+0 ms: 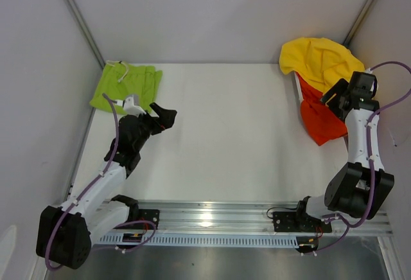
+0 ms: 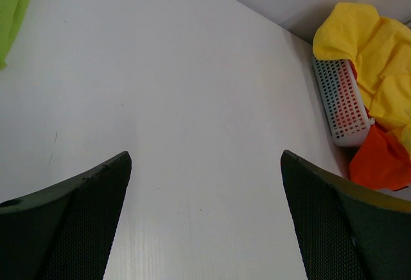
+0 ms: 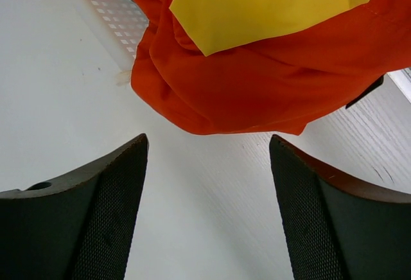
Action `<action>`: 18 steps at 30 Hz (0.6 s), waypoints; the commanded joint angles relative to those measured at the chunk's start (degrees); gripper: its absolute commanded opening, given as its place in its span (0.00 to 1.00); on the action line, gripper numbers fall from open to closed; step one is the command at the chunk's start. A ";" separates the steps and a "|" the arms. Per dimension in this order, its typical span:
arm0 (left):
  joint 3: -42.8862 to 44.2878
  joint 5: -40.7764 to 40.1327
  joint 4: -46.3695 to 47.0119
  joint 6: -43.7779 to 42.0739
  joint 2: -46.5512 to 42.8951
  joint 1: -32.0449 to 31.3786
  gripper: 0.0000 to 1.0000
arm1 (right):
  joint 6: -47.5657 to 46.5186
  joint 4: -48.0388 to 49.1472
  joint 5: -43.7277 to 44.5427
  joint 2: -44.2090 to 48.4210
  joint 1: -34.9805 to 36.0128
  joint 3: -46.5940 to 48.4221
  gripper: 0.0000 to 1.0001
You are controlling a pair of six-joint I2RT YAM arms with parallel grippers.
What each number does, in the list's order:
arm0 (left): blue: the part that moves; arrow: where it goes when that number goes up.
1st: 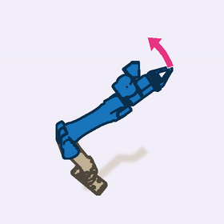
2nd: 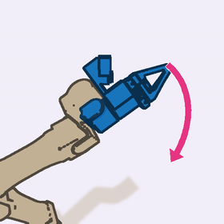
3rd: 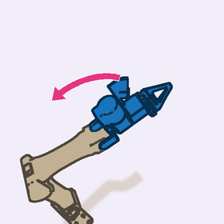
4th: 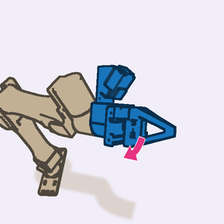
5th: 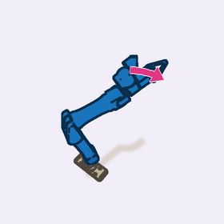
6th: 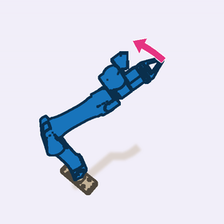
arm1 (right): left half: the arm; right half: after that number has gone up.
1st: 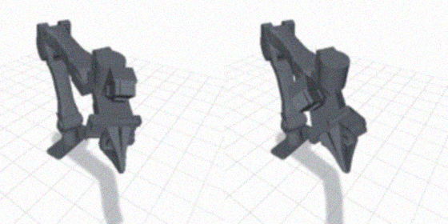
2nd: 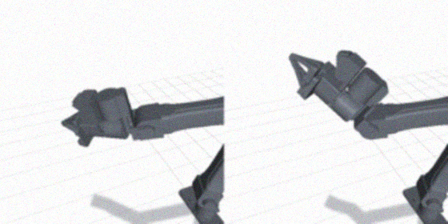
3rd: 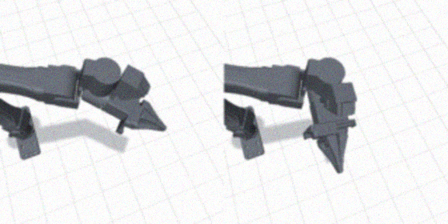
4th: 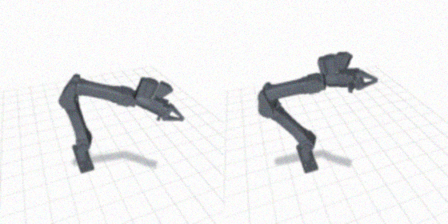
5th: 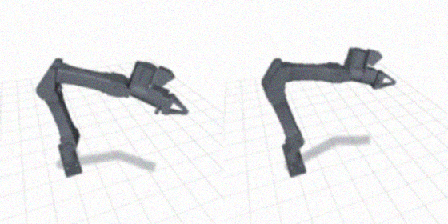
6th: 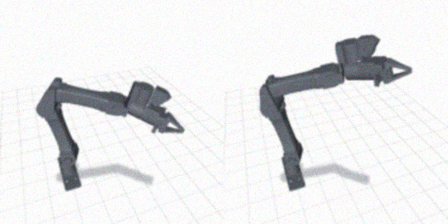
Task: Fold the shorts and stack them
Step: Grab the shorts from the pile
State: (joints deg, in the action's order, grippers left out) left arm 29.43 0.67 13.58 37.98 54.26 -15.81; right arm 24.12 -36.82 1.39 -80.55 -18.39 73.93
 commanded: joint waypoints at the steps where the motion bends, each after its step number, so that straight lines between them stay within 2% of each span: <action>1: 0.62 0.91 4.44 0.70 1.19 0.35 0.99 | -1.00 0.43 3.27 -0.13 -0.24 -0.19 0.76; 6: 0.29 1.80 3.02 -0.09 3.92 -0.27 0.99 | 0.05 0.52 5.46 -1.36 -0.15 -1.86 0.76; 18: -2.09 4.43 5.31 -0.89 0.06 -0.80 0.99 | 1.46 0.25 8.37 -9.97 3.01 0.16 0.72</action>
State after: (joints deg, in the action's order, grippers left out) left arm 27.92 3.25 15.53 37.50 56.25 -16.14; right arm 24.86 -37.12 7.75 -89.69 -16.56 72.40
